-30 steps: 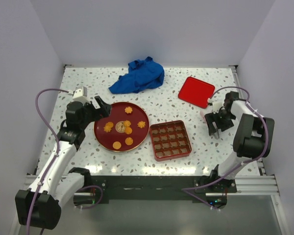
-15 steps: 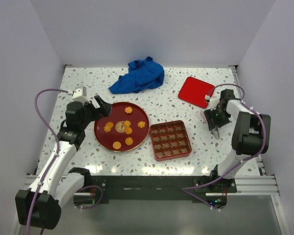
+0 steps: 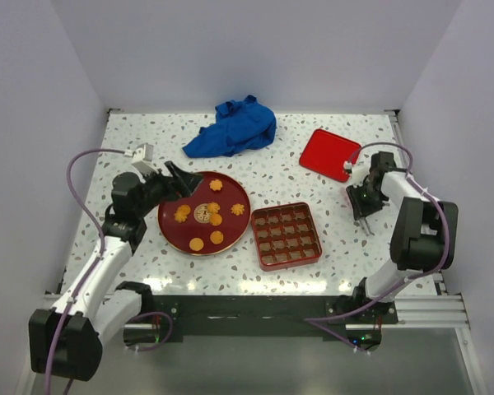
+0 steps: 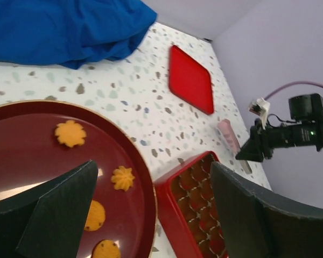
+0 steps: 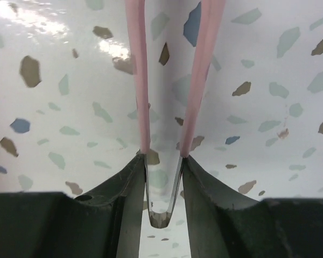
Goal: Pack the cookies
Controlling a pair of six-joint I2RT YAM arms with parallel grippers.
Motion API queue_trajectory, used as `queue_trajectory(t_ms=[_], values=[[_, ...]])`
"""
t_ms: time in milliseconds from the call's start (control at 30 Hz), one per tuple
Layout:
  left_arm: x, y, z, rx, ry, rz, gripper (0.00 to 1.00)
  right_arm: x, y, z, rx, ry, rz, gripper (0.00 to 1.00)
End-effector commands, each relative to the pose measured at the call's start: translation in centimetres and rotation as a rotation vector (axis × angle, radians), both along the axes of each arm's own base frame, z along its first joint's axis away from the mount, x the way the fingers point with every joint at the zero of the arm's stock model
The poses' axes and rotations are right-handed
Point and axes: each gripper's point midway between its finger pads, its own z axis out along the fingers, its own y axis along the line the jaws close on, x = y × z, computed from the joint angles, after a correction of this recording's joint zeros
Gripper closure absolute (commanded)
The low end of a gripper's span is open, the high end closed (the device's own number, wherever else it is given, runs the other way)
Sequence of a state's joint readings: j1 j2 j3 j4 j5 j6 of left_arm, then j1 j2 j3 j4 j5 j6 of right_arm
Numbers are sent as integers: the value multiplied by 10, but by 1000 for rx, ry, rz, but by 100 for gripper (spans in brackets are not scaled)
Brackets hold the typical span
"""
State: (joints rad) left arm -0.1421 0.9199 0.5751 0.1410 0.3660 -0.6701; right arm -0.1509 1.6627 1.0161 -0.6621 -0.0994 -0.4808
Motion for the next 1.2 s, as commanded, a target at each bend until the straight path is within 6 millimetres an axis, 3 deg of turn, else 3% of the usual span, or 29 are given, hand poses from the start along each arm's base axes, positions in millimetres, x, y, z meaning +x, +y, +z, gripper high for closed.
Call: queue_trajectory(t_ms=[0,133,333,433,533,700,833,1167], values=[[-13,-45,43,-153,-134,-233,10,3,16,50,66,-125,93,73],[-20,-79,53,-210,-179,-364,10,-4,53,85,221,-180,188,73],[-32,-136,63,-241,-243,-561,11,-12,148,140,504,-205,380,73],[-42,-153,65,-251,-298,-642,9,-22,201,167,643,-191,492,73],[-52,-161,66,-268,-352,-689,4,-32,237,189,777,-160,557,74],[-62,-169,62,-284,-390,-730,1,-46,274,208,927,-95,632,74],[-67,-174,74,-319,-435,-748,1,-62,297,218,1016,-38,672,74],[-70,-181,71,-369,-412,-752,10,-79,314,238,1158,21,725,73]])
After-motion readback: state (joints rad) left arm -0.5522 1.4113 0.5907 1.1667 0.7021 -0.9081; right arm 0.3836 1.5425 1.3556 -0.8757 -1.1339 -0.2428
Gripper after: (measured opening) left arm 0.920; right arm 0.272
